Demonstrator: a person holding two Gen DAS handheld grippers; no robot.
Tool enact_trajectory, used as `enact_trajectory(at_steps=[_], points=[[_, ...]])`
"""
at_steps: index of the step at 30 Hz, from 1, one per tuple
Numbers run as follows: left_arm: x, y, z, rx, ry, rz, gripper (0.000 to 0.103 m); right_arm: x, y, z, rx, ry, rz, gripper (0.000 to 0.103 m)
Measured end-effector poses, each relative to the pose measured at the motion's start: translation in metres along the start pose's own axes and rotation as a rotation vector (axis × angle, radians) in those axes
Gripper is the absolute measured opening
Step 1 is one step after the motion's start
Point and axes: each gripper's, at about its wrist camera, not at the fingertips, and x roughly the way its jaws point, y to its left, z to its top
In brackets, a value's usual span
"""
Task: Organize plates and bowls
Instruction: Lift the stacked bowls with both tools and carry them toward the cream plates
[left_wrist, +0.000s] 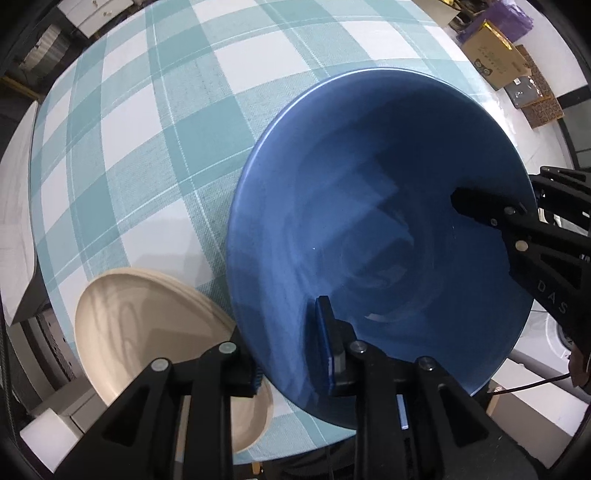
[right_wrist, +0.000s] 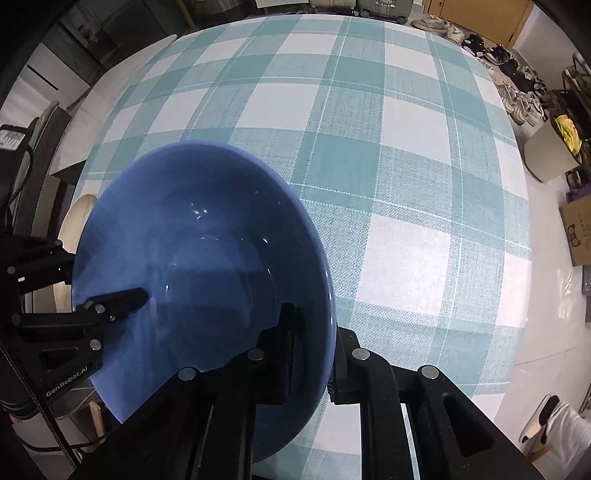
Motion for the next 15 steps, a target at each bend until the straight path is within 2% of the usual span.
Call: enact_trajectory(at_steps=[9,15], points=[[-0.03,0.012,-0.006,-0.023,-0.018,-0.006,0.022,-0.03,0.017,0.013,-0.013,-0.026,0.0,0.013],[-0.054,0.024,-0.013,-0.069,-0.047,0.013,0.022,-0.052,0.051,0.025,-0.064,-0.053,0.005,0.012]])
